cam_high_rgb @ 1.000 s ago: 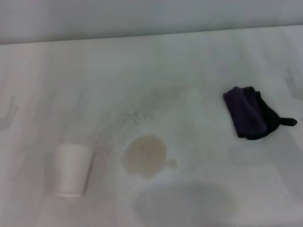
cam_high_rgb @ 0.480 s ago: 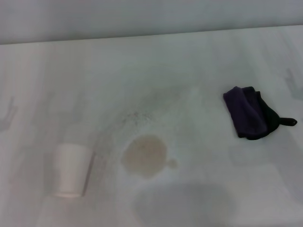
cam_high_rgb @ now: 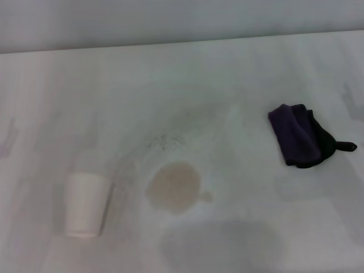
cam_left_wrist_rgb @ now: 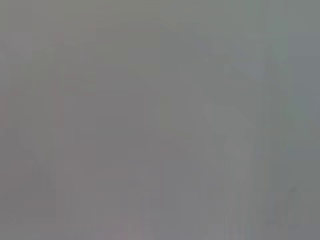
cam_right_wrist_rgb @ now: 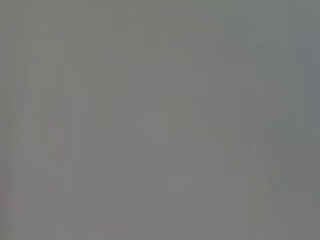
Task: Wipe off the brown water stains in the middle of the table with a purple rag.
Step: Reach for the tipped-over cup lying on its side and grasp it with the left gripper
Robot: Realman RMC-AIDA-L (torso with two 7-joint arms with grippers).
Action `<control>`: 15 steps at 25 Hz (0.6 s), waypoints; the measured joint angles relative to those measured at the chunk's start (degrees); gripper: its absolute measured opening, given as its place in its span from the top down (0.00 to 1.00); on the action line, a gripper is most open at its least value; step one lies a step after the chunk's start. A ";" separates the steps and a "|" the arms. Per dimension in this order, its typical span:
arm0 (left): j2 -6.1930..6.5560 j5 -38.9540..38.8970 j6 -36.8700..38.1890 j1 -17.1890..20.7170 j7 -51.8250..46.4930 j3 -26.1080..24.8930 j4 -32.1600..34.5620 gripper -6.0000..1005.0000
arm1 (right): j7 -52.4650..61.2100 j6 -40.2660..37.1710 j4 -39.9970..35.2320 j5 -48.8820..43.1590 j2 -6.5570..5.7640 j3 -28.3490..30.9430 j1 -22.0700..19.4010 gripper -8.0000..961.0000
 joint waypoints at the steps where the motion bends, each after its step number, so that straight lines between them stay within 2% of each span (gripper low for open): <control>1: 0.13 0.29 -0.08 0.12 -1.92 0.34 0.25 0.12 | 0.01 -0.02 0.00 0.06 0.00 0.00 0.06 0.28; 4: 0.75 1.82 -0.25 0.74 -7.91 2.11 1.99 0.12 | 0.08 -0.02 0.00 0.17 0.00 0.00 0.33 0.28; 6: 1.80 3.64 -0.56 1.70 -14.01 4.44 4.37 0.12 | 0.45 0.04 0.00 0.18 0.00 0.00 0.44 0.28; 13: 6.98 8.94 -5.13 5.20 -34.67 11.93 14.00 0.12 | 2.53 0.43 0.00 -0.10 0.00 -0.12 0.48 0.28; 15: 7.94 11.81 -6.89 6.42 -39.36 12.73 17.85 0.12 | 2.81 0.73 0.03 -0.12 0.00 -0.24 0.48 0.28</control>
